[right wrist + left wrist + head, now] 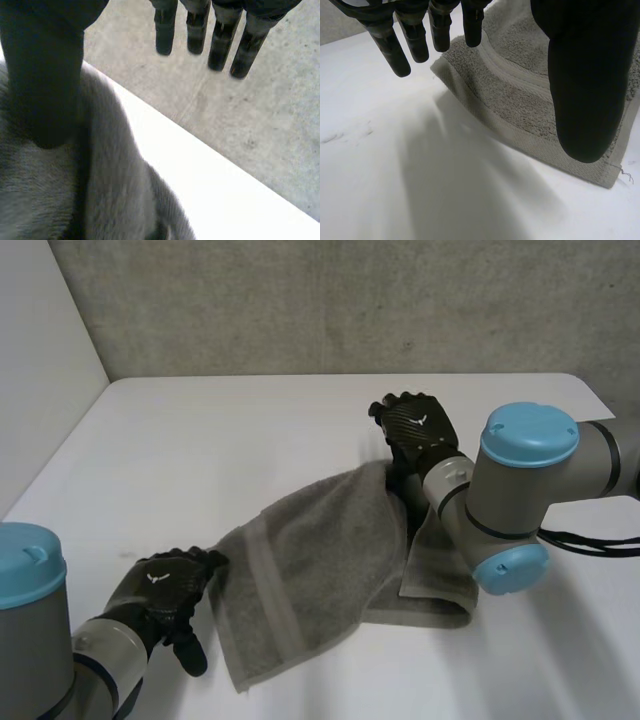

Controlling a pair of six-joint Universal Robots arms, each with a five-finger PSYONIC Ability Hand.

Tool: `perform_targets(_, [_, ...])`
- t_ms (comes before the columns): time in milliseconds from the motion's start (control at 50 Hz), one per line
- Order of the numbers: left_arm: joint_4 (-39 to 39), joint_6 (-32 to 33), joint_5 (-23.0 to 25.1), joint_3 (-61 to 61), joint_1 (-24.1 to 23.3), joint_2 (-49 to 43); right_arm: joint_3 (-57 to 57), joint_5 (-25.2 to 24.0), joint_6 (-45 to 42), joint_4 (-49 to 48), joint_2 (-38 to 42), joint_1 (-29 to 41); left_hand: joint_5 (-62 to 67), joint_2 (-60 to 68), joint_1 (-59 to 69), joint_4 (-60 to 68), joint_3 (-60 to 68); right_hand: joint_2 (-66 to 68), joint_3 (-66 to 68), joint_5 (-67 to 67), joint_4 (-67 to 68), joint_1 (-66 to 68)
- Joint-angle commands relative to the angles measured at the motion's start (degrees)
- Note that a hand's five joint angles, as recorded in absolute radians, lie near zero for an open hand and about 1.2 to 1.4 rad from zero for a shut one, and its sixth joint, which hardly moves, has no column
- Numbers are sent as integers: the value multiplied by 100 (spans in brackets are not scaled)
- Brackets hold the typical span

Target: Fold the towel.

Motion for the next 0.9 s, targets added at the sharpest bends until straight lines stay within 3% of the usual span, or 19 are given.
perform_targets(20, [167,-8,-12,185,-288,-206,498,-61,-75,669,-668,-15,474,532,588,533,526,-581,-556,-602,-565,-483])
perform_targets(160, [492,10,-38,492,-850,-688,1299,-123,-331,1190,-1373,-472,1097,1154,1211,1156,1148,-581,-556,-602,-565,-483])
perform_targets(280, [510,28,-56,791,-1211,-1259,2319,-501,-902,1190,-1866,-911,1181,1238,1295,1240,1232,-581,-556,-602,-565,-483])
perform_targets(400, [606,36,-56,932,-1229,-1568,2959,-808,-990,1111,-2058,-1201,1316,1373,1429,1374,1367,-581,-556,-602,-565,-483])
perform_targets(440, [825,63,-56,959,-1220,-1665,3083,-870,-990,1075,-2121,-1228,2069,2127,2183,2128,2121,-581,-556,-602,-565,-483])
perform_targets(520, [1001,72,-64,959,-1229,-1735,3399,-993,-990,874,-2191,-1315,2241,2298,2354,2299,2292,-581,-556,-602,-565,-483])
perform_targets(900, [958,72,-100,932,-1238,-1867,3540,-1010,-1007,697,-2191,-1395,2106,2164,2220,2165,2158,-581,-556,-602,-565,-483])
